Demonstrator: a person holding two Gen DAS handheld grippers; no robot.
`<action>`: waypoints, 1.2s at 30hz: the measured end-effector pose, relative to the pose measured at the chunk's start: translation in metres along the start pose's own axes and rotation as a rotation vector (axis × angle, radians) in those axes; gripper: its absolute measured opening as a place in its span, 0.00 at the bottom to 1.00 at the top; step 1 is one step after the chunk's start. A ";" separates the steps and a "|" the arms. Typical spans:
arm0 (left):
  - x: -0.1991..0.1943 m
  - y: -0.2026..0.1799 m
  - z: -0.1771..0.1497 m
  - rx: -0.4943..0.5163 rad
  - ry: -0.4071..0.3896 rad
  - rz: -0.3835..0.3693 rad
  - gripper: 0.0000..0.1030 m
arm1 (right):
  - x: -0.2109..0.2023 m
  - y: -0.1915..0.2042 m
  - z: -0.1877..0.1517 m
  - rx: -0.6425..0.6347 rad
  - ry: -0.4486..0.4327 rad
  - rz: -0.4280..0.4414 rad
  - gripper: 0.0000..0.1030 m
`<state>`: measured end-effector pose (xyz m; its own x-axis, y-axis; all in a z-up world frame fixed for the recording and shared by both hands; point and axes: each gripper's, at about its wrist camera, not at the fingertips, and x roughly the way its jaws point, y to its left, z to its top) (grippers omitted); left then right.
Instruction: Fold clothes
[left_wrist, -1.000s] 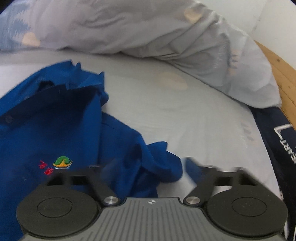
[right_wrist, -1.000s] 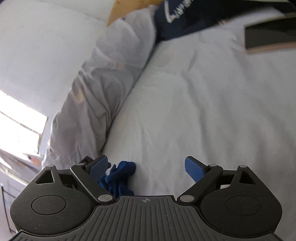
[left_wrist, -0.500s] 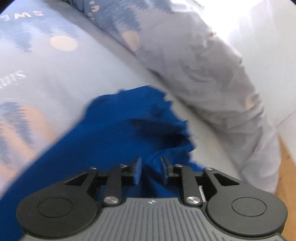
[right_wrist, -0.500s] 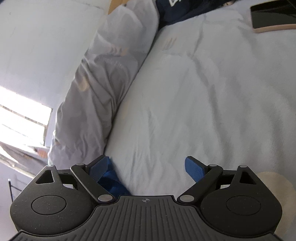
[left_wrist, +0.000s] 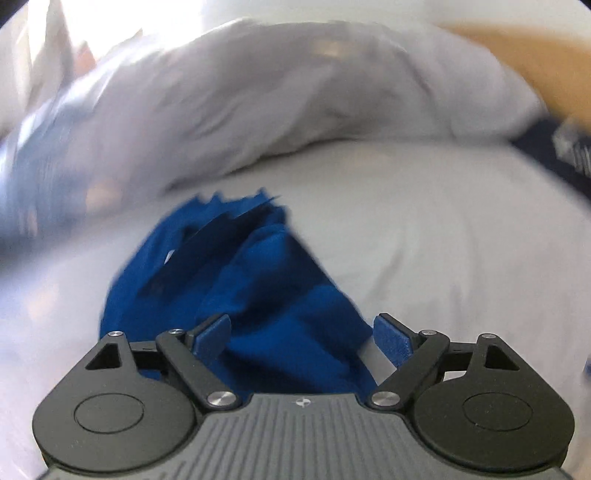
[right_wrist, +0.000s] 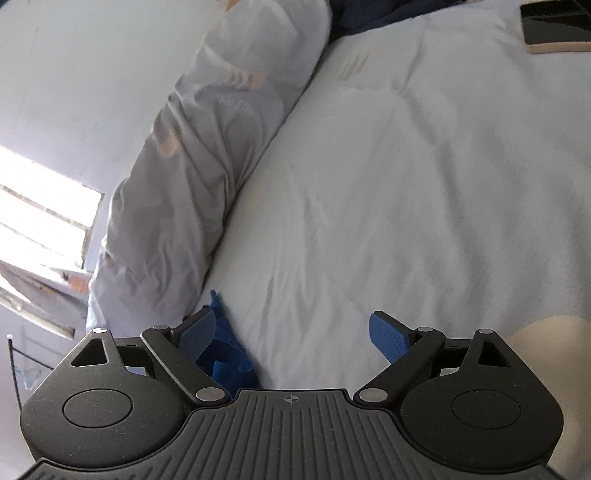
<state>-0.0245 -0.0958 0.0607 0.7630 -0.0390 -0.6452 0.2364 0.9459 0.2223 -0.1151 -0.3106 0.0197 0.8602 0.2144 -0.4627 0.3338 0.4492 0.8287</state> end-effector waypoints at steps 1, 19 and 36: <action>-0.001 -0.013 -0.002 0.065 -0.013 0.024 0.86 | 0.000 0.000 -0.001 -0.001 0.002 0.001 0.89; -0.037 0.029 -0.026 -0.218 -0.295 0.033 0.15 | 0.001 -0.002 -0.004 0.011 0.034 0.021 0.90; 0.015 0.142 -0.089 -0.893 -0.130 -0.308 0.82 | -0.002 0.037 -0.032 -0.355 0.199 0.102 0.90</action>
<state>-0.0327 0.0662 0.0174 0.8173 -0.3122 -0.4844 -0.0681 0.7824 -0.6190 -0.1166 -0.2668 0.0414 0.7791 0.4208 -0.4647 0.0673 0.6808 0.7294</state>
